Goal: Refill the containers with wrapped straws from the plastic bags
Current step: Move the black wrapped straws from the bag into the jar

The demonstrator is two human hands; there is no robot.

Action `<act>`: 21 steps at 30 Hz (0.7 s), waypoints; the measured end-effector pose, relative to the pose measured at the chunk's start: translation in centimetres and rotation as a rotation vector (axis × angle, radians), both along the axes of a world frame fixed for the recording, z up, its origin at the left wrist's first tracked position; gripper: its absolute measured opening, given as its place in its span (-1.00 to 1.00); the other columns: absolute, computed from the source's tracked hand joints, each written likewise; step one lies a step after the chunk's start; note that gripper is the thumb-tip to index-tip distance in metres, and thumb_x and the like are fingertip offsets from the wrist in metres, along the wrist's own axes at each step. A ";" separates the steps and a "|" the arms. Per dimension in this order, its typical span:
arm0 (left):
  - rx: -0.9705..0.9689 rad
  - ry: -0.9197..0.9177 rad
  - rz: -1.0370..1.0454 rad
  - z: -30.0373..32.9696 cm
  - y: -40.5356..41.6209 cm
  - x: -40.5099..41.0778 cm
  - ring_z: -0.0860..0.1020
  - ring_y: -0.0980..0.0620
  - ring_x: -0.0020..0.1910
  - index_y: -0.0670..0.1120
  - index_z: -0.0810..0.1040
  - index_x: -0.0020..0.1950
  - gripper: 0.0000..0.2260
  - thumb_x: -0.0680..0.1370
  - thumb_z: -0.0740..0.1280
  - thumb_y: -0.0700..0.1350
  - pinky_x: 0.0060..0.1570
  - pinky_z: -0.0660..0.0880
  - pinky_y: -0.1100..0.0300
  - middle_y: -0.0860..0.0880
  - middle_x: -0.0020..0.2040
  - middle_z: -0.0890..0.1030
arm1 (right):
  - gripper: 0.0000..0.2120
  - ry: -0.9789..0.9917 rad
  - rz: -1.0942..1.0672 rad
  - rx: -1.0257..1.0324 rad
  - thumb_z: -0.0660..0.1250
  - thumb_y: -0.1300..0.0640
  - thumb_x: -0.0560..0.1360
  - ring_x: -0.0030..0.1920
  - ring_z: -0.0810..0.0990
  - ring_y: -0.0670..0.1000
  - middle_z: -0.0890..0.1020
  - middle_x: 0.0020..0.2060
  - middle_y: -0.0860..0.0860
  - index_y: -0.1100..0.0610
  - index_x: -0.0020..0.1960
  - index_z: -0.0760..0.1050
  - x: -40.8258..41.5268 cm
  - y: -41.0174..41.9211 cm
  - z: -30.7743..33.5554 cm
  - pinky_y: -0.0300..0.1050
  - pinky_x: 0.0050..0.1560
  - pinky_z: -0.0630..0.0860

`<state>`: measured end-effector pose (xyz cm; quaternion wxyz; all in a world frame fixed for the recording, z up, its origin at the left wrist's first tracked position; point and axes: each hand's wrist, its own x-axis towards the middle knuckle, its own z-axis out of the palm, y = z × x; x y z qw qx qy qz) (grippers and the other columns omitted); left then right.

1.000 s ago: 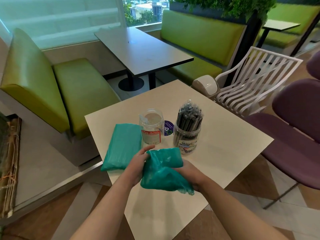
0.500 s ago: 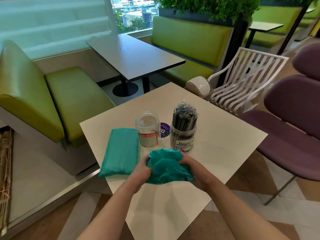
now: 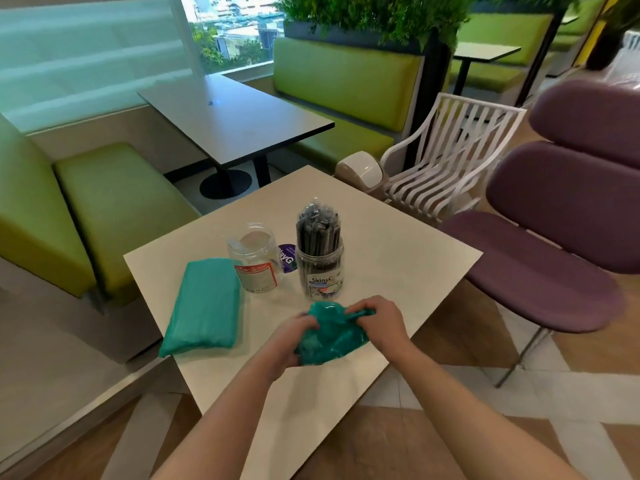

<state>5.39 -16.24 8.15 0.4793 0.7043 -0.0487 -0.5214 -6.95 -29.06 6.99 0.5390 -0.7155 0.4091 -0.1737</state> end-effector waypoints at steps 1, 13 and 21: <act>0.002 0.012 -0.012 0.4 -0.4 -0.9 0.67 -0.16 -0.05 -0.03 0.47 0.26 -0.74 0.57 0.32 -0.06 -0.08 0.64 -0.03 -0.10 0.07 0.61 | -0.68 0.009 -0.007 -0.060 0.26 0.48 0.41 -0.07 0.52 -0.09 0.54 -0.06 0.02 0.13 -0.20 0.66 -0.8 -0.5 0.2 -0.48 -0.24 0.44; -0.085 0.027 0.054 -0.8 -9.0 -9.6 0.67 -0.15 -0.01 -0.20 0.50 0.24 -0.72 0.57 0.36 -0.11 -0.26 0.61 0.05 -0.22 0.07 0.65 | -0.38 0.174 0.382 -0.525 0.41 -0.37 0.29 0.14 0.41 -0.17 0.36 0.21 -0.19 0.07 0.13 0.59 -10.6 -3.9 1.0 -0.27 0.16 0.45; -0.112 0.165 0.053 -0.7 -12.6 -12.0 0.67 -0.11 -0.13 -0.23 0.52 0.23 -0.71 0.56 0.38 -0.14 -0.33 0.63 0.11 -0.21 0.04 0.64 | -0.50 0.211 0.278 -0.396 0.47 -0.09 0.40 0.09 0.52 -0.09 0.36 0.26 -0.17 0.15 0.23 0.52 -12.9 -7.4 -0.2 -0.18 0.13 0.52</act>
